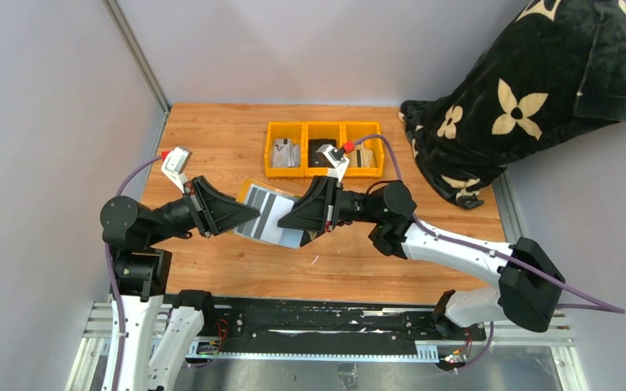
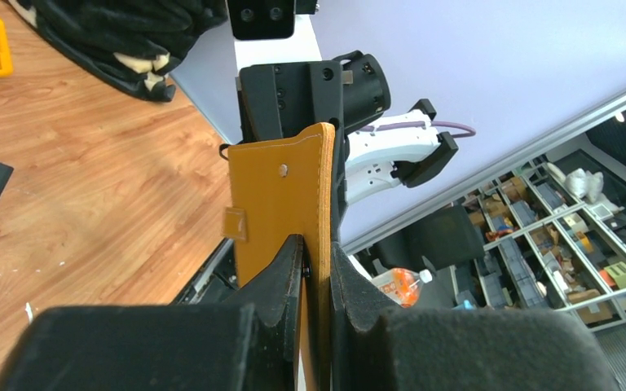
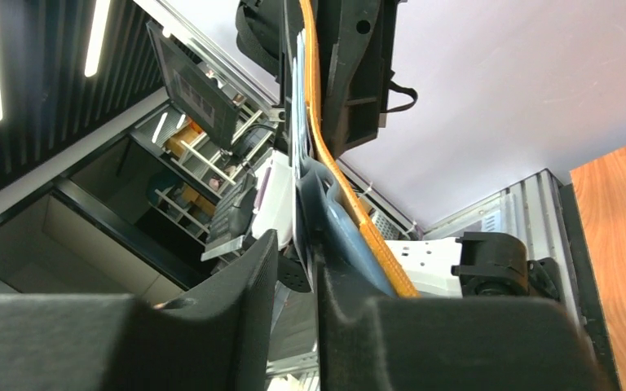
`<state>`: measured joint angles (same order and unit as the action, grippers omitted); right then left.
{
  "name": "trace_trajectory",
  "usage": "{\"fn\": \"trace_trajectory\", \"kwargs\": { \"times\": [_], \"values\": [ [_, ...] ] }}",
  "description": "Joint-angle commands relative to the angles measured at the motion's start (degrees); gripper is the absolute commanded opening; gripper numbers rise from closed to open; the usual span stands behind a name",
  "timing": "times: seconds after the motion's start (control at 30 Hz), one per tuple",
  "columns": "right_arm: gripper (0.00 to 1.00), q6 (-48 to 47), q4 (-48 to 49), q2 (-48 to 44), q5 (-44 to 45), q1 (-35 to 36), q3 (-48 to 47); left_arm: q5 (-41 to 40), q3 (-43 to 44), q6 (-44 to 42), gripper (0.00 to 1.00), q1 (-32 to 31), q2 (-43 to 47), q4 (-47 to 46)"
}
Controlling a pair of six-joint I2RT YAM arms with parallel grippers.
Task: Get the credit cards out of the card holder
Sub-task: Remove the credit card from the card holder, then place the credit card in the storage box.
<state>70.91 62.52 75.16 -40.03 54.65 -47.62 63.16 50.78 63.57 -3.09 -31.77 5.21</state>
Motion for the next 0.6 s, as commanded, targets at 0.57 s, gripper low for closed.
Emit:
{"fn": "trace_trajectory", "kwargs": {
  "times": [0.57],
  "values": [
    [0.00,-9.95,-23.54,-16.73,-7.96,-15.65,6.02,-4.94,7.26,-21.19,0.00,0.10,-0.57,14.93]
  ]
}}
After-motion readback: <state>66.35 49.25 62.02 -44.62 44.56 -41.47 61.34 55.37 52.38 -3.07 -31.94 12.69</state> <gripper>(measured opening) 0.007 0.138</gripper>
